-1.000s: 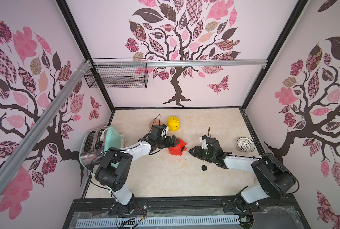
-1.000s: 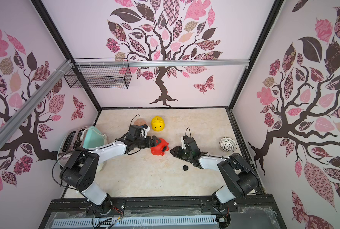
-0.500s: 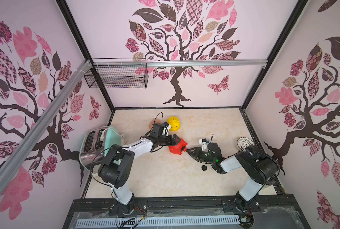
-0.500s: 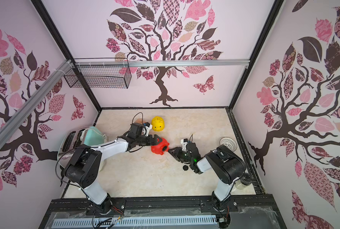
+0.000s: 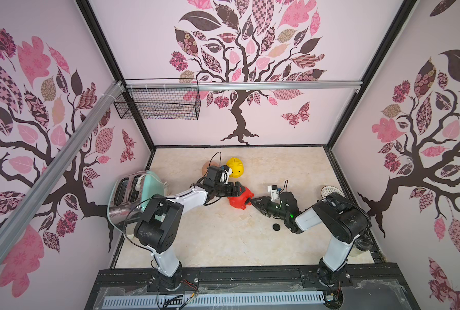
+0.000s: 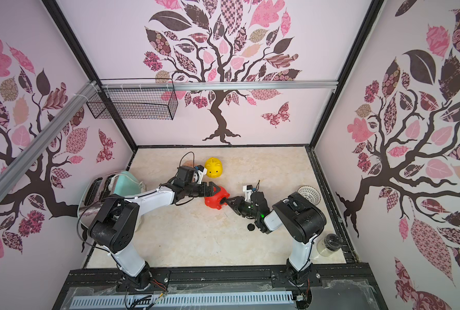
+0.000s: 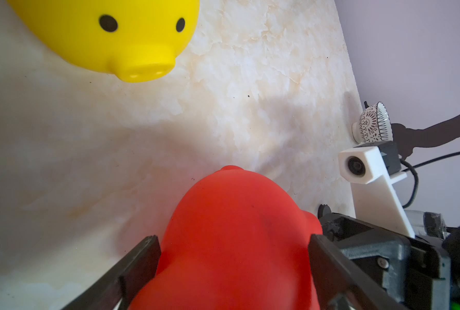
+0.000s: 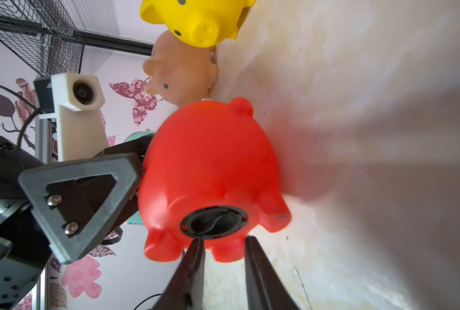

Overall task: Open piggy banks
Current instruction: Open the lid on the piggy bank.

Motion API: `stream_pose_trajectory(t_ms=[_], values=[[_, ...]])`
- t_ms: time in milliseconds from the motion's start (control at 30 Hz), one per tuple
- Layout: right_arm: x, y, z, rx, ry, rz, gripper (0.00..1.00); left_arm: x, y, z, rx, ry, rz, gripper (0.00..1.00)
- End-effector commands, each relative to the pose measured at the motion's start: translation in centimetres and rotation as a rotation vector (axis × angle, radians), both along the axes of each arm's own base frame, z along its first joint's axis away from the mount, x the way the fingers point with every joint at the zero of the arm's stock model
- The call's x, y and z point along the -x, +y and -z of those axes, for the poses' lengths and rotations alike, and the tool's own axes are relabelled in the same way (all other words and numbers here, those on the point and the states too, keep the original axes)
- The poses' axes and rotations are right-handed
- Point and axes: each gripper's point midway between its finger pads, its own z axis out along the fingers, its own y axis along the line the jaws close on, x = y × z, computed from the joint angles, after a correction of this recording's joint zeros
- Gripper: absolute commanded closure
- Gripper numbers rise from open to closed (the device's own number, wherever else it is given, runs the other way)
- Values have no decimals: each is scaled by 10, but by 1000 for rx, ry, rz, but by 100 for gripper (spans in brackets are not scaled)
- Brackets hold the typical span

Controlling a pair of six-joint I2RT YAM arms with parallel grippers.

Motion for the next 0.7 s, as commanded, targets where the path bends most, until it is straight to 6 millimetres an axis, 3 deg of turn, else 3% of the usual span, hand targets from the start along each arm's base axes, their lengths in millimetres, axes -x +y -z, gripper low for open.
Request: stream_pose_trajectory(t_ms=[0,267,433,667], values=[[-5,-11,-6,40,-51,52,70,16,16,39,-109,110,-10,9],[-7,-29,-7,68,2,162,70,15,20,41,-129,124,-24,9],[0,-40,-10,-59,109,260,74,16,21,45,-136,133,-28,9],[-2,-28,-19,-78,96,212,75,16,28,54,-171,154,-56,9]])
